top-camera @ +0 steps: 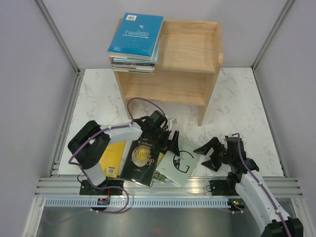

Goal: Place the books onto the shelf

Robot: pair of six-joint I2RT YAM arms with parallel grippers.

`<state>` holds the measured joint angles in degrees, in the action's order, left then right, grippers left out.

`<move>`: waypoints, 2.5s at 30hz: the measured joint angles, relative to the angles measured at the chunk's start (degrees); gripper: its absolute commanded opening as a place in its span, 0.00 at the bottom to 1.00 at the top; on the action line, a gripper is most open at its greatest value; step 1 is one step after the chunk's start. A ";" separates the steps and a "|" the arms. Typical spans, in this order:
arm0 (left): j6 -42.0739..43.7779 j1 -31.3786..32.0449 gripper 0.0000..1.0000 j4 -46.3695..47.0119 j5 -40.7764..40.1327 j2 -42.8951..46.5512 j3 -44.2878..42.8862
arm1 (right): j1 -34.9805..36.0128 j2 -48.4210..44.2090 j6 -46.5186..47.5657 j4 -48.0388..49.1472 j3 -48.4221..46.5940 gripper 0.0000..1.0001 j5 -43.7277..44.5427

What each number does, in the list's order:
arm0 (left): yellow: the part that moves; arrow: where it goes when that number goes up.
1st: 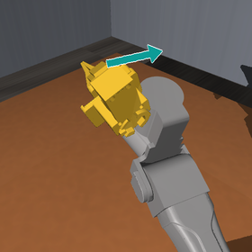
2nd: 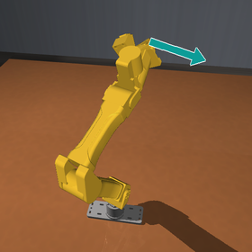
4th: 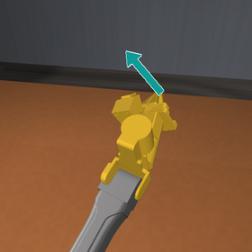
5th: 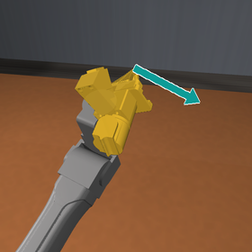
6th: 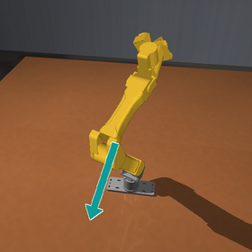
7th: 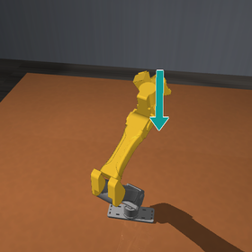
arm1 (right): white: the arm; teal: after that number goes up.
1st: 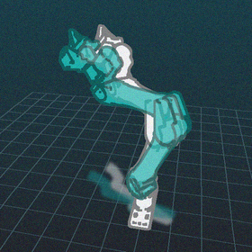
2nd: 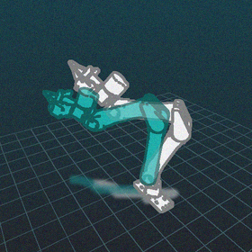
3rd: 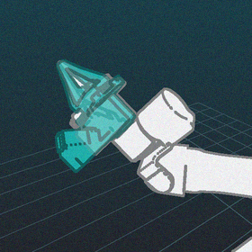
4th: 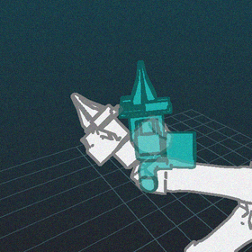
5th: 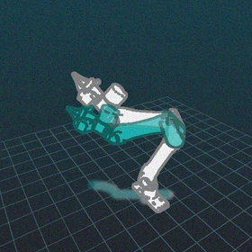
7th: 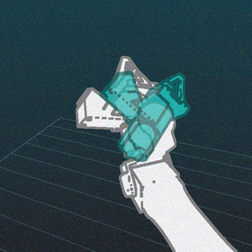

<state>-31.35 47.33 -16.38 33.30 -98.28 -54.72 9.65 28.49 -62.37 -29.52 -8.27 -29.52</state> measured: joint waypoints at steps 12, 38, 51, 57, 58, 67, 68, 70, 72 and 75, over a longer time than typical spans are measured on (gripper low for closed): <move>-8.33 0.52 0.72 16.94 9.35 -1.90 5.97 | 10.45 10.95 -6.10 17.35 2.08 0.93 -0.20; -21.53 -7.21 0.02 14.88 7.15 25.94 16.98 | 11.65 7.58 -3.30 5.53 -15.34 0.98 3.10; -33.40 -14.19 0.02 17.33 7.58 35.87 16.96 | 17.88 7.45 -13.75 25.22 -15.69 0.98 -2.71; -37.29 -16.39 0.02 19.69 7.69 37.22 16.96 | 22.18 11.98 -13.88 27.34 -19.85 0.96 -0.35; -37.68 -16.81 0.02 19.80 7.74 37.33 16.96 | 22.73 12.09 -13.88 27.39 -20.15 0.96 0.22; -38.49 -19.61 0.02 15.39 9.14 39.69 13.97 | 25.40 9.86 -14.21 28.46 -21.18 0.95 2.03; -38.32 -19.93 0.02 14.71 9.16 40.26 13.20 | 25.62 9.29 -14.21 28.44 -21.29 0.95 1.97; -38.05 -20.90 0.02 13.88 9.31 41.99 11.65 | 25.94 8.31 -14.23 28.17 -21.42 0.95 1.95; -38.01 -21.57 0.02 13.57 9.31 43.56 10.80 | 25.99 7.85 -14.34 28.15 -21.42 0.95 1.97; -38.01 -21.77 0.02 13.46 9.35 44.74 10.36 | 25.99 7.87 -14.38 27.93 -21.42 0.94 1.95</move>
<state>-69.36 25.56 -2.92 42.65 -53.54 -44.36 35.64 36.36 -76.75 -1.58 -29.69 -27.57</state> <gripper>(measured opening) 0.293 0.949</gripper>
